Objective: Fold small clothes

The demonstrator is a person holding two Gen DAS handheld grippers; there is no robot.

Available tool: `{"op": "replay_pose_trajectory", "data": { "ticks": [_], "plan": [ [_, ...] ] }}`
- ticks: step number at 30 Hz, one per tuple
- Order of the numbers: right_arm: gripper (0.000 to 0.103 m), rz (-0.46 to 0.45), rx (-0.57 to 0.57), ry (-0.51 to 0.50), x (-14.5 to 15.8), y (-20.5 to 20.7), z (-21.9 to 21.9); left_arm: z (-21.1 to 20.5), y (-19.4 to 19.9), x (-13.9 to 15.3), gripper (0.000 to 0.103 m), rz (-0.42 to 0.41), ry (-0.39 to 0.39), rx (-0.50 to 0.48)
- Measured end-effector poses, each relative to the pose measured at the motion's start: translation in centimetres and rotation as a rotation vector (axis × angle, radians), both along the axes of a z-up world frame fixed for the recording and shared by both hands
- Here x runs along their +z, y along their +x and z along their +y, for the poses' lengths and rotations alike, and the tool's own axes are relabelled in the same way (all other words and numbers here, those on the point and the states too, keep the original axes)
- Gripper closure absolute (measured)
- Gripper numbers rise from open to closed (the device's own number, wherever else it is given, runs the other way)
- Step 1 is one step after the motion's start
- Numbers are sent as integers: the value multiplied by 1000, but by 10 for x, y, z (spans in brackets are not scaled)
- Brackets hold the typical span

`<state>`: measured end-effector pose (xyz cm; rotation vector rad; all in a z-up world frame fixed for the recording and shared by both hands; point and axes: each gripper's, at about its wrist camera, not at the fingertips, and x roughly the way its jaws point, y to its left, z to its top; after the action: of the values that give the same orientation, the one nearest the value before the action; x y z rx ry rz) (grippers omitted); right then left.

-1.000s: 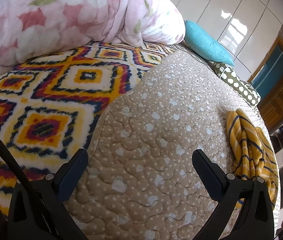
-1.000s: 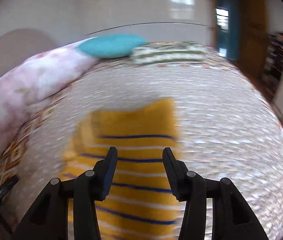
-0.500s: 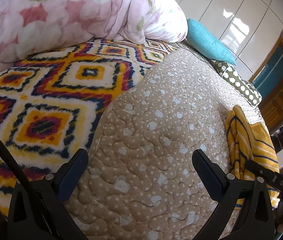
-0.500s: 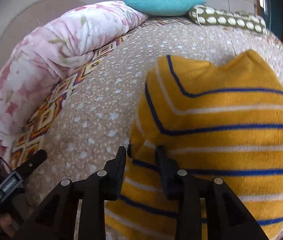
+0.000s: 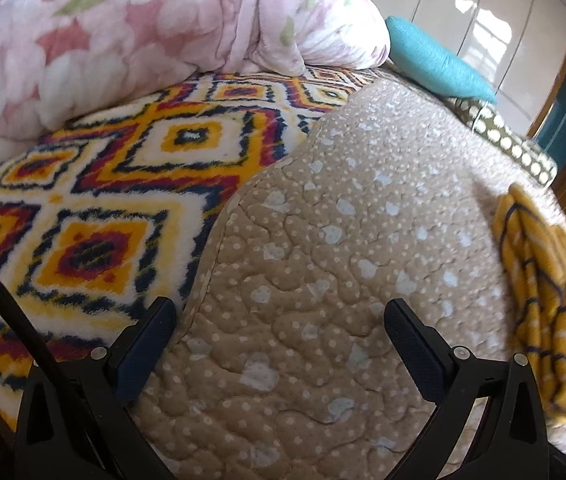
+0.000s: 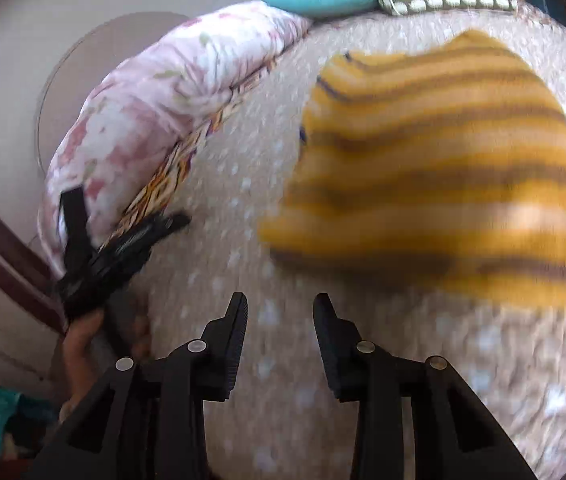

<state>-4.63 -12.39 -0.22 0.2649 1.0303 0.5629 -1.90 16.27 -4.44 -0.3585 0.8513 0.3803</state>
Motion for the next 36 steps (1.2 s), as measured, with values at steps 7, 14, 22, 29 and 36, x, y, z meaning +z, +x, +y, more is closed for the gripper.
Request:
{"op": "replay_pose_trajectory", "data": {
  "ticks": [7,14,22,29,36],
  "plan": [
    [65,-187,-194,90,37,-13,-67,-7,2,-2,0,16,63,23],
    [56,-128,-191,14,-4,27,-71,-7,-2,-2,0,-4,50,19],
    [56,-126,-159,90,-27,-26,-92,-4,15,-3,0,118,49,-48],
    [56,-115,-180,77,-25,-54,-111,-28,-4,26,0,101,82,-52],
    [53,-191,-285,-19,8,-59,-137,-96,-54,86,0,-44,129,-150]
  ]
}}
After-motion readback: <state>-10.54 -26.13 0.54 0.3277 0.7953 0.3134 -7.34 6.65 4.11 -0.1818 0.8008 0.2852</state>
